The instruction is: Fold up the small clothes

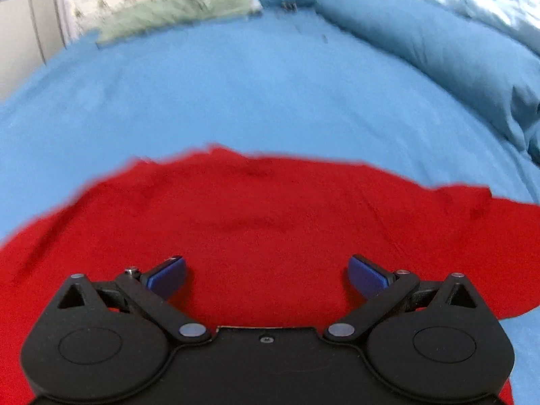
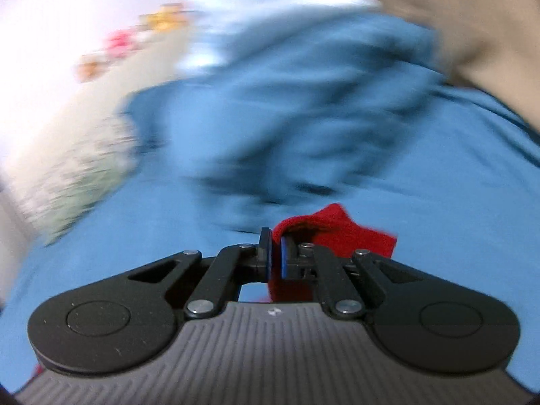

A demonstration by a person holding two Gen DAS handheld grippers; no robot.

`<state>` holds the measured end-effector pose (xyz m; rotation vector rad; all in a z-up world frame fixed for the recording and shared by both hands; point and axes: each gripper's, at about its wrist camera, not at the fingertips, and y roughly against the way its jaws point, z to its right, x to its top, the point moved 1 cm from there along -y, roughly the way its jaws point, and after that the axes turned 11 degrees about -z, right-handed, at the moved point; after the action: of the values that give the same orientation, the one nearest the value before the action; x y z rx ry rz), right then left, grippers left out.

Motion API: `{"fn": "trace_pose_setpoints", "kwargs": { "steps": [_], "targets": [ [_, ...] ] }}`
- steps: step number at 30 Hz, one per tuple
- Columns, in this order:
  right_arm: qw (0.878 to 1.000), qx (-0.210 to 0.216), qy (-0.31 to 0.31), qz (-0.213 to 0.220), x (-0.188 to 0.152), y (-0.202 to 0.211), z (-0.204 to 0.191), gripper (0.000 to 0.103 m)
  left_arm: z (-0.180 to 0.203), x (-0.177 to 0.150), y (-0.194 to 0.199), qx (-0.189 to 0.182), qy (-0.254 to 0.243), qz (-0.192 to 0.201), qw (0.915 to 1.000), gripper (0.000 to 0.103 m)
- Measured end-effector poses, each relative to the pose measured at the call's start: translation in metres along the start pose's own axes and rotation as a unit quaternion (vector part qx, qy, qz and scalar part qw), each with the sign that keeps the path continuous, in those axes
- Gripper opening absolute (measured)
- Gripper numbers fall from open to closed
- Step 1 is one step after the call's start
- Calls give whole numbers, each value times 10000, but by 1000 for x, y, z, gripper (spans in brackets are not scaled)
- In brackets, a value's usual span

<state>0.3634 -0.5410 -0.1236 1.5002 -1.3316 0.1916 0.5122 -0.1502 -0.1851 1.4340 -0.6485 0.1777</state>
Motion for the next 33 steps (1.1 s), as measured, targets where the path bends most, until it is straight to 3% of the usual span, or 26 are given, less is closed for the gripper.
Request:
{"fn": "trace_pose_setpoints", "kwargs": {
  "steps": [2,4,6,9,13,15,18,20,21,22,23,25,29,33],
  "targets": [
    [9967,626,522,8,0,7,-56,20,-18,0,21,78,20,277,9996,103],
    [9859,1356,978,-91,-13,7,-114,20,-41,-6,42,111,154,535,9984,103],
    [9679,2049,1387,-435,-41,-5,-170,20,-65,-15,58,214,336,732,9965,103],
    [9439,2485,1914,-1031,-105,-38,-232,20,-94,-26,69,512,546,882,9933,103],
    [9175,2180,2822,-1761,-204,-86,-272,20,-120,-35,65,764,789,744,9912,103],
    [9083,2027,3123,-1908,-234,-95,-275,20,-128,-35,60,490,845,595,9934,103],
    [9028,1943,3427,-1723,-246,-88,-273,24,-126,-31,57,117,743,517,9958,103],
    [8993,1921,3546,-1690,-244,-77,-272,48,-112,-28,54,-7,558,506,9972,103],
    [8987,1898,3590,-1657,-243,-72,-268,69,-105,-25,52,-102,488,472,9976,103],
    [9008,1862,3603,-1549,-242,-63,-262,81,-100,-21,47,-227,424,423,9979,103],
    [9035,1785,3626,-1426,-239,-53,-254,83,-94,-18,41,-378,370,355,9980,103],
    [9082,1649,3597,-1363,-237,-36,-243,83,-83,-13,27,-657,364,189,9970,103],
    [9199,1271,3473,-1307,-232,-12,-213,83,-72,-10,3,-881,712,29,9936,98],
    [9338,1097,3175,-1234,-231,10,-187,83,-69,-13,-11,-695,873,14,9938,81]
  ]
}}
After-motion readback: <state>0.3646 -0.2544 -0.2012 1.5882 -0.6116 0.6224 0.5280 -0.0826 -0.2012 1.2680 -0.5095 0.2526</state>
